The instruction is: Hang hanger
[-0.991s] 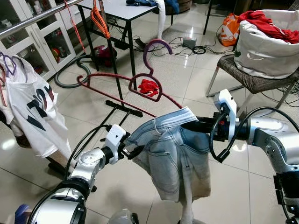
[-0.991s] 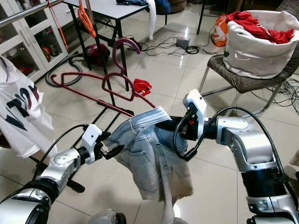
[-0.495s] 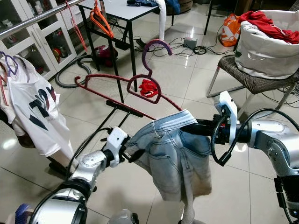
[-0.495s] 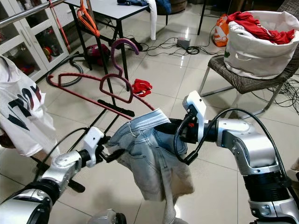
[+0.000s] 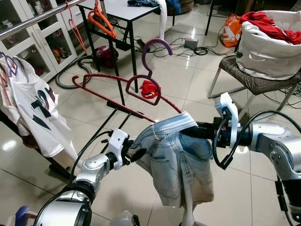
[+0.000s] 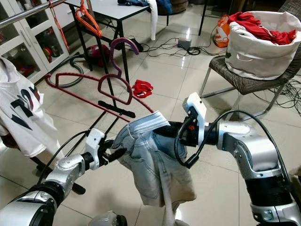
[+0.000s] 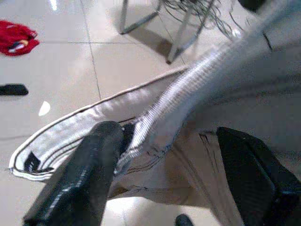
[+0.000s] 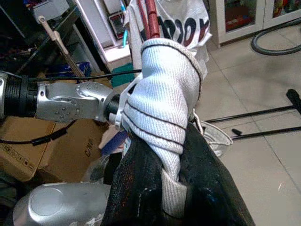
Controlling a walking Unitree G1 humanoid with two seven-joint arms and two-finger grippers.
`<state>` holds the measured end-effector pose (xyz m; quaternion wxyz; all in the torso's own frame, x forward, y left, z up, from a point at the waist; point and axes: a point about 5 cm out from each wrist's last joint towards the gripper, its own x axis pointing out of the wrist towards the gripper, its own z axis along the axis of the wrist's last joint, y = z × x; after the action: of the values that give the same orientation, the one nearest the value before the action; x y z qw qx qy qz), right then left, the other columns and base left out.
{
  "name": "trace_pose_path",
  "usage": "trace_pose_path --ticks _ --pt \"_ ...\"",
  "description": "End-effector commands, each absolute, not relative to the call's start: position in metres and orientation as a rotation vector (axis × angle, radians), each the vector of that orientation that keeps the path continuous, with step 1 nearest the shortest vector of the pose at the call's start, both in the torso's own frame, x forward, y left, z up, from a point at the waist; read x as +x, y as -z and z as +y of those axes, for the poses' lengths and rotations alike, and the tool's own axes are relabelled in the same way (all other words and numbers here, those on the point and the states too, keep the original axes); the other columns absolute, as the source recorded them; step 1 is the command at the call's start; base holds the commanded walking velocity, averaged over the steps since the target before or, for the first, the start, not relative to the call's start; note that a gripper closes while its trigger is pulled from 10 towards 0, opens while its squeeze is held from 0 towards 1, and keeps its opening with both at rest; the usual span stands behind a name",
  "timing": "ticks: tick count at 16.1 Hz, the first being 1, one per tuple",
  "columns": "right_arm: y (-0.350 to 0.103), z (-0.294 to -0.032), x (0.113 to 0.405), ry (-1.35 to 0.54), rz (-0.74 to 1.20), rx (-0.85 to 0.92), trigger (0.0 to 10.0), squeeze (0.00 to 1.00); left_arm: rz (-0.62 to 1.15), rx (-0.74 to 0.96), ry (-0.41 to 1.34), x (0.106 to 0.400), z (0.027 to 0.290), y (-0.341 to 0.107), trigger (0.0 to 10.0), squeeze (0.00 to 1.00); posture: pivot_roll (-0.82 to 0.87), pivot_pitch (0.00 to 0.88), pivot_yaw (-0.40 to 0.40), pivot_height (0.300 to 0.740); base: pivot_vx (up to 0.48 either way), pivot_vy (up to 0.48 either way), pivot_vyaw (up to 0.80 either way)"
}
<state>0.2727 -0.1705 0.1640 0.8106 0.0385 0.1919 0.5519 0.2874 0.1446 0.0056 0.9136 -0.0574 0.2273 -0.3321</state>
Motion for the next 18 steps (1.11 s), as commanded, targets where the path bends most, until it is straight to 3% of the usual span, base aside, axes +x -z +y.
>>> trace_pose_path --ticks 1,13,18 --pt "-0.18 -0.165 0.271 -1.22 0.335 0.075 10.0 0.08 0.478 -0.178 0.642 0.29 0.146 -0.006 0.0 0.0 -0.13 0.0 0.063 0.74 0.0 0.0 0.0" --pt "-0.173 -0.167 0.269 -1.215 0.36 0.089 10.0 0.08 0.436 -0.266 0.652 0.289 0.143 -0.008 0.0 0.0 -0.14 0.0 0.059 0.74 0.0 0.0 0.0" --pt "-0.145 -0.174 0.27 -1.117 0.446 0.073 10.0 0.08 0.383 -0.294 0.61 0.296 0.156 -0.017 0.0 0.0 -0.13 0.0 0.056 0.74 0.0 0.0 0.0"
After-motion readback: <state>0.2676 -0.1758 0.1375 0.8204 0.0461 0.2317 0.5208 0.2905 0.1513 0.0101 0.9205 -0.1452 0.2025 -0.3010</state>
